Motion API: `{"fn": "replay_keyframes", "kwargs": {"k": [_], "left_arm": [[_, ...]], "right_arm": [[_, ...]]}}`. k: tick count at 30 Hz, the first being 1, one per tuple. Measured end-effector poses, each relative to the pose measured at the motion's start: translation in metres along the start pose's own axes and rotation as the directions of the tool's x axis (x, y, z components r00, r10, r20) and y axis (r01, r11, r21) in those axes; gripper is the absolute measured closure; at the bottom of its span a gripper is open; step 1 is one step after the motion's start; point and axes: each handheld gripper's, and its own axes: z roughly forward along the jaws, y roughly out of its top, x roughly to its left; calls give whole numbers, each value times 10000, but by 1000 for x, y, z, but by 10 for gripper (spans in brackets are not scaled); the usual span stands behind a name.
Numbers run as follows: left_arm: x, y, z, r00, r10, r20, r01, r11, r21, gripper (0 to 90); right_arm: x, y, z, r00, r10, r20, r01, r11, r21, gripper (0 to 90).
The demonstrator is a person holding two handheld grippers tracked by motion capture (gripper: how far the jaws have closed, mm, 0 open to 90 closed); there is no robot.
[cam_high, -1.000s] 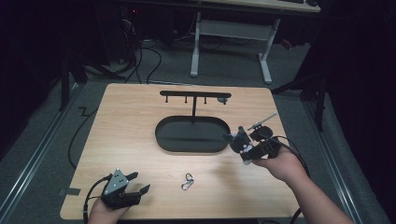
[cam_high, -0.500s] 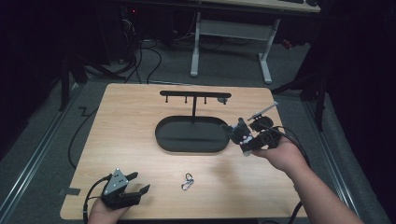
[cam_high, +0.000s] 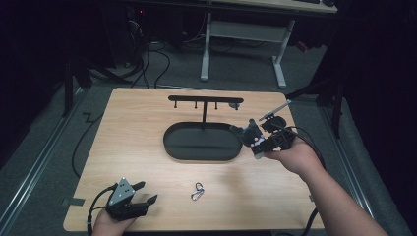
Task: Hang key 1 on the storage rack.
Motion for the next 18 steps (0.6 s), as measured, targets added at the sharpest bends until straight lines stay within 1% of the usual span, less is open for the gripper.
{"fn": "replay_keyframes", "kwargs": {"k": [2,3,9,10,18], "left_arm": [[0,0,0,10000,-2,-3,2,10000,-3,331],[0,0,0,10000,-1,-4,1,10000,-4,331],[0,0,0,10000,-7,71,7,10000,39,331],[0,0,1,10000,-1,84,1,10000,57,331],[0,0,0,10000,-6,89,6,10000,35,331]], "right_arm": [[0,1,0,10000,12,-44,-12,10000,-12,500],[0,3,-2,10000,97,-4,-97,10000,-12,501],[0,9,-8,10000,39,69,-39,10000,-85,500],[1,12,-10,9999,2,159,-1,9999,-108,500],[2,23,-15,9996,95,249,-91,9998,-175,500]]}}
